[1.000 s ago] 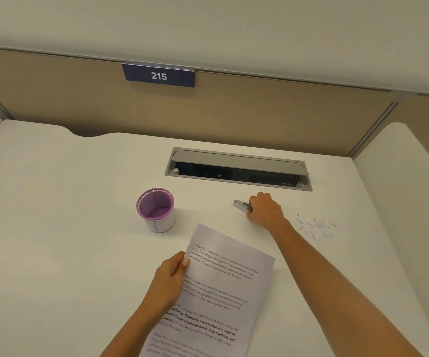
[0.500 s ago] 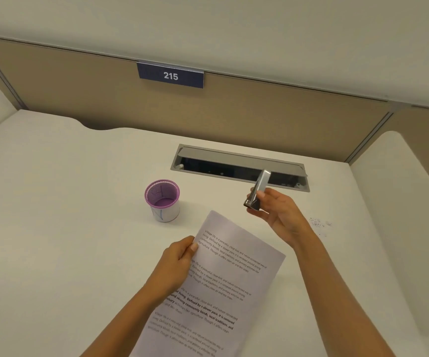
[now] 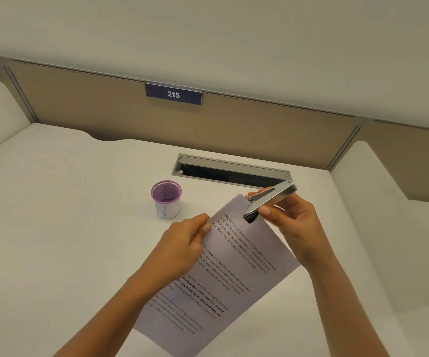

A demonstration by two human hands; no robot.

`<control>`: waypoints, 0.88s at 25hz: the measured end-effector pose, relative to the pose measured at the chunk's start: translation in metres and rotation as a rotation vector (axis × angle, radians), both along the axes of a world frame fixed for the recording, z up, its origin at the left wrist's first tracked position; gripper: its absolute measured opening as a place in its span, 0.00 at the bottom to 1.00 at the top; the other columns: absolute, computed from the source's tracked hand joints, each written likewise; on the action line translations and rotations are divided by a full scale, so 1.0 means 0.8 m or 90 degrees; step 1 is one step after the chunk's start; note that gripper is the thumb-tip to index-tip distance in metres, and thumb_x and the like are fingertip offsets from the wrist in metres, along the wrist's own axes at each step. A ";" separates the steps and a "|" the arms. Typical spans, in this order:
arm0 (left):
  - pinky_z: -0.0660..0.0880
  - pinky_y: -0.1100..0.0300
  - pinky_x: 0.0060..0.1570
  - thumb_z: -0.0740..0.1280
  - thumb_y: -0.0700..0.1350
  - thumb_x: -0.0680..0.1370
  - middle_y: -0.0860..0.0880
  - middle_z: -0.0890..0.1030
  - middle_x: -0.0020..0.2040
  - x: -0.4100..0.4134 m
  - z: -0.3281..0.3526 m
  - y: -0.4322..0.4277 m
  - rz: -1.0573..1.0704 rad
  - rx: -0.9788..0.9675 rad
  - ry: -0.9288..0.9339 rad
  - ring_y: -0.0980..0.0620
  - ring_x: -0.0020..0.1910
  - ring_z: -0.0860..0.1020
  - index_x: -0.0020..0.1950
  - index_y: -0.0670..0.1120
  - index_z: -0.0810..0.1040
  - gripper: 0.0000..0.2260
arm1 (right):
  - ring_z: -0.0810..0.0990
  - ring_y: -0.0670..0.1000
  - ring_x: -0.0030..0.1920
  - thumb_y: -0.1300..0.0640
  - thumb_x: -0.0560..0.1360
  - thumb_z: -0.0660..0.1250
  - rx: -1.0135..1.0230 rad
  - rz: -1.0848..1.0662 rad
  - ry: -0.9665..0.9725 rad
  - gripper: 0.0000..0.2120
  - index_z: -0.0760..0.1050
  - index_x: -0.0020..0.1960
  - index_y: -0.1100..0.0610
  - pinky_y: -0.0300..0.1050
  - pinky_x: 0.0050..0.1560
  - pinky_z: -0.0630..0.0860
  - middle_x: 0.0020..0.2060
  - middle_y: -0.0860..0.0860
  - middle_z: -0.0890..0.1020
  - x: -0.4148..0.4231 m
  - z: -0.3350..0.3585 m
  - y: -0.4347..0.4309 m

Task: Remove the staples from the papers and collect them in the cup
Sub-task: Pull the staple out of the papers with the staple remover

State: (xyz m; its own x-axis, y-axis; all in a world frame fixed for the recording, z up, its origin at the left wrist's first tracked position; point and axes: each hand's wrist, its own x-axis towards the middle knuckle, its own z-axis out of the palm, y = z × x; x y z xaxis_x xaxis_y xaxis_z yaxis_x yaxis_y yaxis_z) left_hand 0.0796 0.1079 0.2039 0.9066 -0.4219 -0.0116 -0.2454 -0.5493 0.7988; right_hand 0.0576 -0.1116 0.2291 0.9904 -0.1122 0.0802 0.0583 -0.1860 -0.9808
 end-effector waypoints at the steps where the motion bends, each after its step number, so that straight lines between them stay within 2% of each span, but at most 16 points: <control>1: 0.73 0.56 0.34 0.55 0.51 0.82 0.54 0.76 0.33 -0.006 0.003 0.001 -0.006 0.007 -0.008 0.51 0.33 0.76 0.39 0.53 0.70 0.13 | 0.84 0.42 0.49 0.37 0.63 0.72 0.001 -0.004 -0.007 0.15 0.80 0.49 0.36 0.33 0.35 0.79 0.50 0.36 0.84 -0.007 0.003 0.005; 7: 0.71 0.62 0.32 0.54 0.51 0.82 0.56 0.78 0.35 -0.036 0.015 0.008 -0.047 0.035 -0.025 0.54 0.32 0.77 0.45 0.52 0.73 0.11 | 0.85 0.50 0.48 0.38 0.64 0.72 0.016 -0.048 -0.005 0.19 0.81 0.52 0.44 0.47 0.43 0.83 0.51 0.41 0.85 -0.043 0.004 0.023; 9: 0.72 0.62 0.32 0.54 0.51 0.82 0.56 0.79 0.36 -0.043 0.017 0.012 -0.053 0.033 -0.025 0.54 0.33 0.77 0.48 0.52 0.74 0.11 | 0.85 0.52 0.47 0.38 0.64 0.72 0.027 -0.053 -0.010 0.19 0.81 0.52 0.44 0.48 0.44 0.83 0.51 0.42 0.85 -0.054 0.004 0.025; 14: 0.75 0.51 0.36 0.54 0.50 0.82 0.51 0.80 0.36 -0.058 0.024 0.024 -0.055 0.021 -0.049 0.49 0.34 0.77 0.46 0.50 0.73 0.11 | 0.86 0.52 0.47 0.41 0.65 0.73 0.067 -0.060 -0.029 0.13 0.82 0.48 0.43 0.46 0.43 0.83 0.49 0.44 0.86 -0.072 0.007 0.033; 18: 0.70 0.55 0.32 0.54 0.50 0.82 0.53 0.76 0.32 -0.067 0.026 0.029 -0.057 0.031 -0.077 0.51 0.31 0.74 0.43 0.50 0.72 0.11 | 0.85 0.54 0.48 0.42 0.65 0.73 0.094 -0.052 -0.040 0.13 0.82 0.48 0.44 0.46 0.43 0.82 0.51 0.47 0.86 -0.080 0.011 0.040; 22: 0.76 0.47 0.38 0.54 0.50 0.82 0.49 0.81 0.38 -0.073 0.030 0.033 -0.052 0.020 -0.077 0.46 0.36 0.78 0.47 0.48 0.73 0.11 | 0.85 0.55 0.47 0.42 0.66 0.73 0.085 -0.065 -0.046 0.13 0.82 0.48 0.44 0.51 0.45 0.83 0.51 0.47 0.86 -0.083 0.015 0.044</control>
